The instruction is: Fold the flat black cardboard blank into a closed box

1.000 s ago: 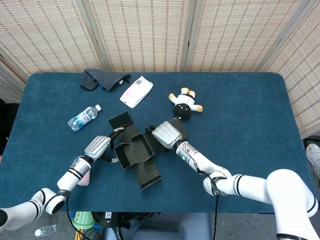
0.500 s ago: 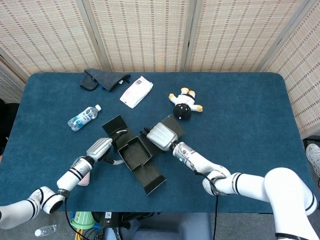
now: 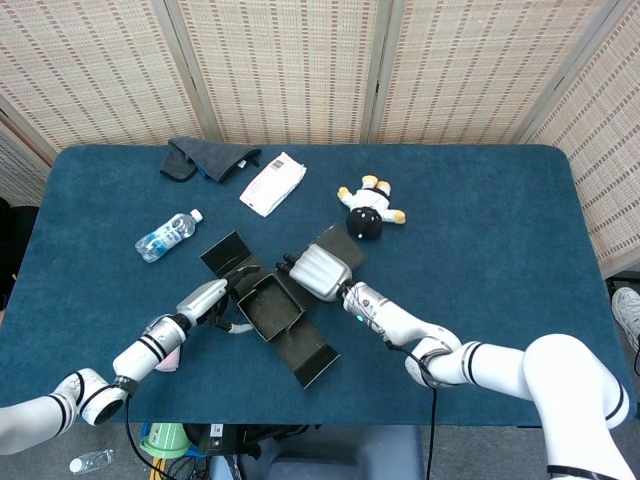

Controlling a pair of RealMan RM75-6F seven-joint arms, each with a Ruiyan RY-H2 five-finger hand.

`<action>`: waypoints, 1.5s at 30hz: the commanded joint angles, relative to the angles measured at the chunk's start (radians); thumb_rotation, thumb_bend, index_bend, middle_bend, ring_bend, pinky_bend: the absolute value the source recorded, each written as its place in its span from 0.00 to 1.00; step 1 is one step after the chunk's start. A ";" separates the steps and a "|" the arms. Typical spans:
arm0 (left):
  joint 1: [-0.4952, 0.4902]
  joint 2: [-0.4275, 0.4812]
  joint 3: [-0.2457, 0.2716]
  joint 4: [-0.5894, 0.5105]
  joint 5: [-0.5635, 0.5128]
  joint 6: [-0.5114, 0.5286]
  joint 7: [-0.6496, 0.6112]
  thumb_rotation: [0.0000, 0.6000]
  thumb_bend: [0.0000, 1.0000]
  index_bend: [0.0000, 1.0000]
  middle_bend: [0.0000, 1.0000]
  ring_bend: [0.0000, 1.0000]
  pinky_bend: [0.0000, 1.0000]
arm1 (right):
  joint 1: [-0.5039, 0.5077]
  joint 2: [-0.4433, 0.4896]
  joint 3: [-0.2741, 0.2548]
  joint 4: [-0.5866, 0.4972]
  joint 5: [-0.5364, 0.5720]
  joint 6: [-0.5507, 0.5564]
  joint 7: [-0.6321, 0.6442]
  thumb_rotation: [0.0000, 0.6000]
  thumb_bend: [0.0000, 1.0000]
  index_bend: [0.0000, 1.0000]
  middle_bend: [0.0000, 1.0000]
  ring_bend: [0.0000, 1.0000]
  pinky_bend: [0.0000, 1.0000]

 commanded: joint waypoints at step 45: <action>-0.057 -0.081 0.068 0.140 0.066 0.024 -0.442 1.00 0.15 0.06 0.00 0.57 0.74 | 0.022 -0.068 -0.025 0.149 -0.204 0.056 0.144 1.00 0.06 0.30 0.31 0.82 1.00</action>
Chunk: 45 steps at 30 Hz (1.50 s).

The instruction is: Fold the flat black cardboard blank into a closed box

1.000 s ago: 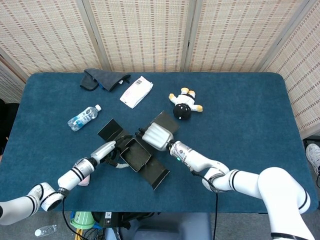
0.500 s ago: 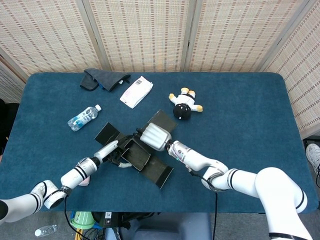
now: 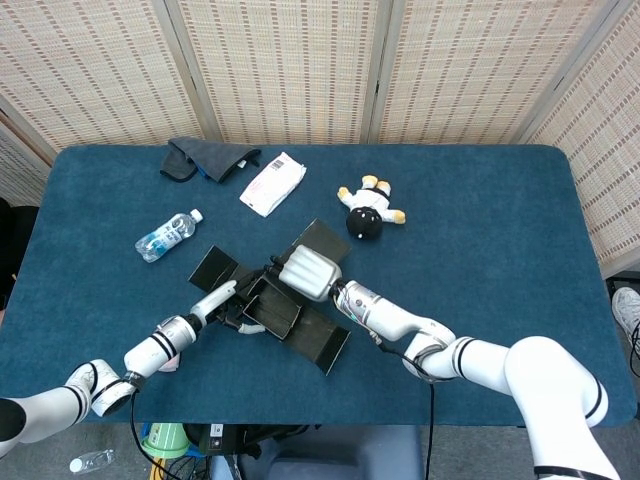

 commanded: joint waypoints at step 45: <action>0.027 0.006 -0.002 0.025 -0.037 0.020 -0.057 1.00 0.15 0.24 0.19 0.57 0.74 | -0.069 0.042 0.046 -0.070 0.076 0.039 0.019 1.00 0.06 0.00 0.13 0.78 1.00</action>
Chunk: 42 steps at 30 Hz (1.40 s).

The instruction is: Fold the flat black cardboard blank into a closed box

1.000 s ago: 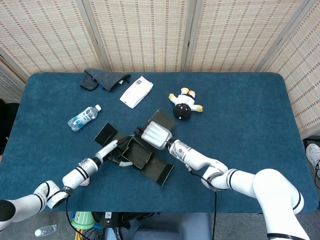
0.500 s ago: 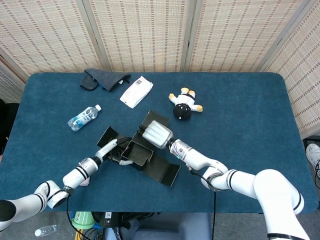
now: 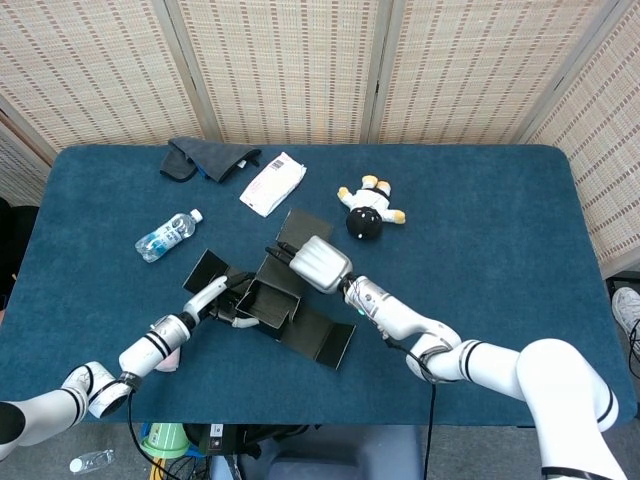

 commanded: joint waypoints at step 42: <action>0.020 0.244 -0.012 -0.119 0.015 -0.017 -0.518 1.00 0.15 0.21 0.19 0.57 0.74 | -0.310 -0.154 -0.030 0.151 -0.240 0.613 0.234 1.00 0.00 0.00 0.00 0.70 1.00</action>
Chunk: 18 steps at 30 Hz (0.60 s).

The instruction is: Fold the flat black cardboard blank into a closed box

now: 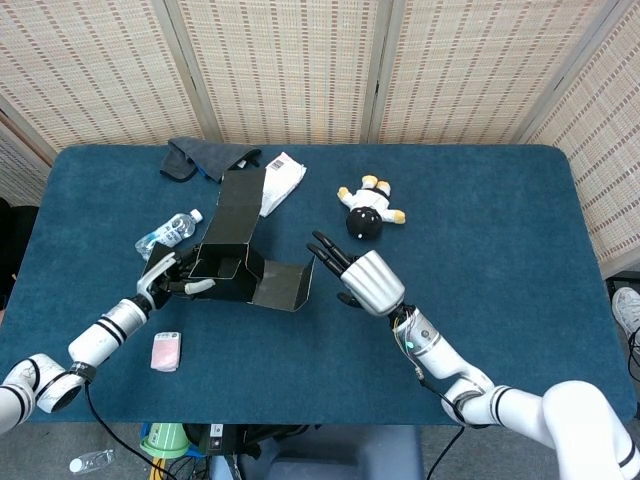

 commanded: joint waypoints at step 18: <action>-0.050 0.033 0.044 -0.018 0.079 0.032 -0.164 1.00 0.15 0.20 0.19 0.57 0.74 | 0.118 -0.202 0.084 0.280 -0.065 0.117 0.099 1.00 0.00 0.00 0.00 0.70 1.00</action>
